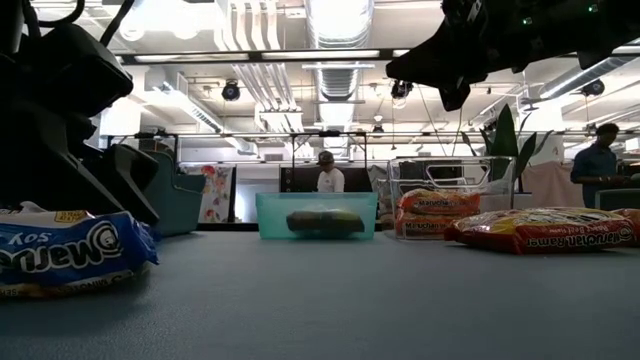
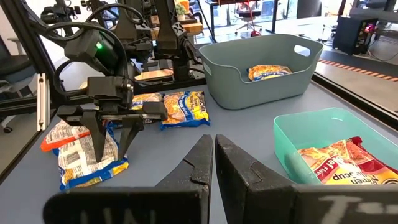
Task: Sort Maruchan noodles
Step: Put the blue noodle pack into the dark blue bin
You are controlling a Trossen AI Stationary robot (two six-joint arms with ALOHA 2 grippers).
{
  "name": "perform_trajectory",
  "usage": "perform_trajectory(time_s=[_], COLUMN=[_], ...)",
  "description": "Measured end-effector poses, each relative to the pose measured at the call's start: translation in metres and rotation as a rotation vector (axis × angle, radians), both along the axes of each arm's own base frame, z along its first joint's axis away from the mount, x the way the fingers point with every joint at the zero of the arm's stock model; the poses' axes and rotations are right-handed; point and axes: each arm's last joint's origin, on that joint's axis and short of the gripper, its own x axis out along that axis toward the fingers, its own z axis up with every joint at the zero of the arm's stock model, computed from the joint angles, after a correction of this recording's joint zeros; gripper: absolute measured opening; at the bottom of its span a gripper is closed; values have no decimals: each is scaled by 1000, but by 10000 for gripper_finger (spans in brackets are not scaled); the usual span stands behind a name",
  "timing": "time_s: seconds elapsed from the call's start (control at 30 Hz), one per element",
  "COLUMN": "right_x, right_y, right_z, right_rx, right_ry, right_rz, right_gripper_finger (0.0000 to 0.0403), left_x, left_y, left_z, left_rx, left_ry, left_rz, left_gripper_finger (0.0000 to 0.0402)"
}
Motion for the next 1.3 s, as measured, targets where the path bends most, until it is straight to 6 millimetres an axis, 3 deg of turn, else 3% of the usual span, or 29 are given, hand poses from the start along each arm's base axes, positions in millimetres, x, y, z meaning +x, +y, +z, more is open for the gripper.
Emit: perform_trajectory(time_s=[0.37, 0.87, 1.13, 1.3], right_x=[0, 0, 0, 0], right_y=[0, 0, 0, 0], right_z=[0, 0, 0, 0], right_rx=[0, 0, 6, 9], right_ry=[0, 0, -1, -1], right_rz=[0, 0, 0, -1], right_gripper_finger=[9, 9, 9, 9], left_x=[1, -2, -5, -3], left_y=[-1, 1, 7, 11], left_z=[1, 43, 39, 33], left_rx=[5, 39, 65, 71], left_ry=[-15, -197, -111, -78], left_rz=[-24, -91, -66, -36], left_gripper_finger=[7, 0, 1, 39])
